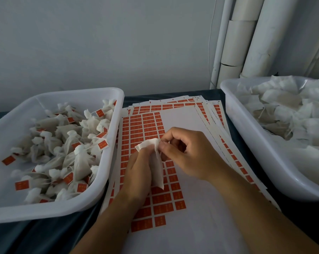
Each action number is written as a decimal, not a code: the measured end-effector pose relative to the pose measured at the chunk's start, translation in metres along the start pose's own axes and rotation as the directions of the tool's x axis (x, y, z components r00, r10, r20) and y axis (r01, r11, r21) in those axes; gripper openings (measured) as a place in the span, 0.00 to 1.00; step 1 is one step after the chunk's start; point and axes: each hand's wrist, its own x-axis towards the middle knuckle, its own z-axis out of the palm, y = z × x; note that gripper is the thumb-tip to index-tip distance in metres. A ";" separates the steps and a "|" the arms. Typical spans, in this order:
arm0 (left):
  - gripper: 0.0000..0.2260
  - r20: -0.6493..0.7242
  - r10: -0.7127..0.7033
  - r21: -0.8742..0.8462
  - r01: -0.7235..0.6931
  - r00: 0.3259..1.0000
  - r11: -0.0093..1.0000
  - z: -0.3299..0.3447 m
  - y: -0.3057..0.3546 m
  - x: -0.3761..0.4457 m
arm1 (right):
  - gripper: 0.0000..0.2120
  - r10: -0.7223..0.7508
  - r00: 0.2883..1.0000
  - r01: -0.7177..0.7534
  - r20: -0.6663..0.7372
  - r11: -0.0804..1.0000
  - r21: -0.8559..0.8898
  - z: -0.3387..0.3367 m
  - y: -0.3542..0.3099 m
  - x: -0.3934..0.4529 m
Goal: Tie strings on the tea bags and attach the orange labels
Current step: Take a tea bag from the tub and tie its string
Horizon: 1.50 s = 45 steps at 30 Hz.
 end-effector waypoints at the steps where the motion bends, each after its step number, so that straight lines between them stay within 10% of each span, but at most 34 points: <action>1: 0.18 0.001 -0.020 -0.006 0.020 1.000 1.000 0.000 0.000 0.000 | 0.05 0.029 0.999 -0.030 0.016 0.999 0.031 -0.002 0.000 0.001; 10: 0.22 0.066 0.046 -0.048 -0.043 0.997 0.998 0.001 0.002 -0.004 | 0.11 0.316 0.905 -0.414 0.284 0.508 0.755 -0.020 -0.009 0.002; 28: 0.05 0.082 0.364 0.415 -0.364 0.928 0.834 0.006 -0.013 0.003 | 0.11 0.265 0.956 -0.168 0.126 0.145 0.975 -0.030 -0.007 0.003; 38: 0.20 0.114 0.332 0.556 -0.337 0.936 0.760 0.009 -0.014 0.003 | 0.09 0.297 0.939 -0.260 0.173 0.284 0.923 -0.021 -0.010 0.004; 41: 0.28 0.114 0.350 0.423 -0.364 0.930 0.830 0.008 -0.006 0.001 | 0.10 0.333 0.935 -0.243 0.123 0.347 0.906 -0.022 -0.007 0.005; 45: 0.16 -0.019 0.303 0.179 -0.295 0.953 0.939 0.007 0.000 0.001 | 0.12 0.333 0.941 -0.223 0.058 0.483 0.846 -0.024 -0.005 0.006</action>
